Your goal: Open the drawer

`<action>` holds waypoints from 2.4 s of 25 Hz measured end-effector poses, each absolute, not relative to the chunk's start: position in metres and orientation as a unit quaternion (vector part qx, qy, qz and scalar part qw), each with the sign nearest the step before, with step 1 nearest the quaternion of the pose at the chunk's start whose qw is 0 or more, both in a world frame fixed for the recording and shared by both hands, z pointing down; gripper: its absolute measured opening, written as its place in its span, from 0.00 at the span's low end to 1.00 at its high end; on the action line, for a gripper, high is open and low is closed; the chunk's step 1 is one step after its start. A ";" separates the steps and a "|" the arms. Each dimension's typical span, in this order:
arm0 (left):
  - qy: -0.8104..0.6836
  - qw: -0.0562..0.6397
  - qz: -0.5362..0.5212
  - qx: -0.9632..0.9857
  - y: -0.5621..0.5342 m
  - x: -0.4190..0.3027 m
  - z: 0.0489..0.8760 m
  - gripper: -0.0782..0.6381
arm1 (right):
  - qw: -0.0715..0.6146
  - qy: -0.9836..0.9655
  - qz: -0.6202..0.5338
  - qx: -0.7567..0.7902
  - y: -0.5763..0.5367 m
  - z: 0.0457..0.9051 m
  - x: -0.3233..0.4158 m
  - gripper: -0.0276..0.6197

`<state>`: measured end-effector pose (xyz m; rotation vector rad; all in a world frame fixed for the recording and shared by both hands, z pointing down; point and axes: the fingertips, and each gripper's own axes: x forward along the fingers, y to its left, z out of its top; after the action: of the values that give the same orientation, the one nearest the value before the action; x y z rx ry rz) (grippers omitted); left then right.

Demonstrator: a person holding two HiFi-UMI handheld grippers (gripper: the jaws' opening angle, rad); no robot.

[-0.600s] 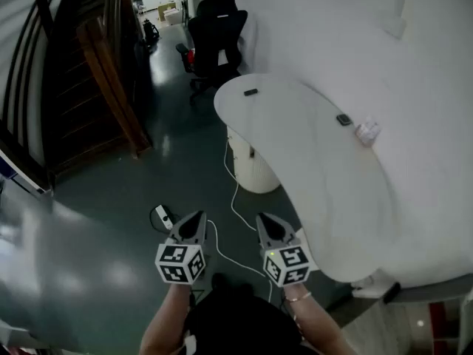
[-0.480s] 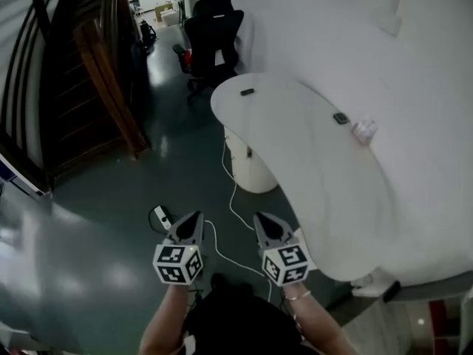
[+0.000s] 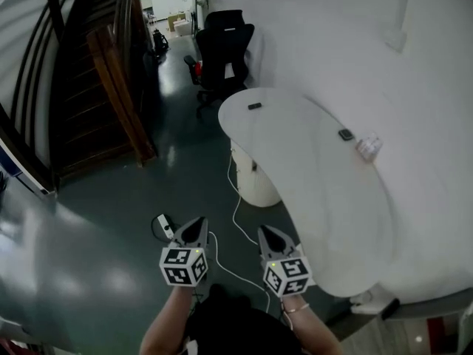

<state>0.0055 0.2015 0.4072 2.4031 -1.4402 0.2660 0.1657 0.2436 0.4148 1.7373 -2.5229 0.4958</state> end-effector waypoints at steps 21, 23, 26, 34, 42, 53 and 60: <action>-0.488 0.175 0.111 0.848 0.082 0.023 0.438 0.28 | 0.028 -0.825 0.158 0.542 0.172 0.425 0.146 0.05; -0.485 0.182 0.115 0.848 0.060 0.019 0.447 0.29 | 0.034 -0.826 0.157 0.541 0.150 0.429 0.139 0.05; -0.477 0.190 0.124 0.849 0.020 0.013 0.460 0.30 | 0.044 -0.818 0.171 0.548 0.112 0.437 0.131 0.05; -0.456 0.206 0.155 0.852 -0.089 -0.002 0.493 0.31 | 0.070 -0.793 0.203 0.570 0.015 0.459 0.106 0.05; -0.416 0.213 0.181 0.865 -0.167 0.014 0.532 0.36 | 0.101 -0.781 0.211 0.580 -0.046 0.483 0.092 0.05; -0.377 0.201 0.222 0.876 -0.224 0.057 0.606 0.40 | 0.098 -0.747 0.271 0.600 -0.095 0.547 0.101 0.05; -0.368 0.208 0.236 0.875 -0.249 0.087 0.647 0.40 | 0.122 -0.747 0.292 0.584 -0.106 0.598 0.107 0.05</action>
<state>0.0875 -0.2486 0.6473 2.4348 -1.0234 0.6577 0.1065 -0.1065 0.5976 1.7055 -2.1803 0.8523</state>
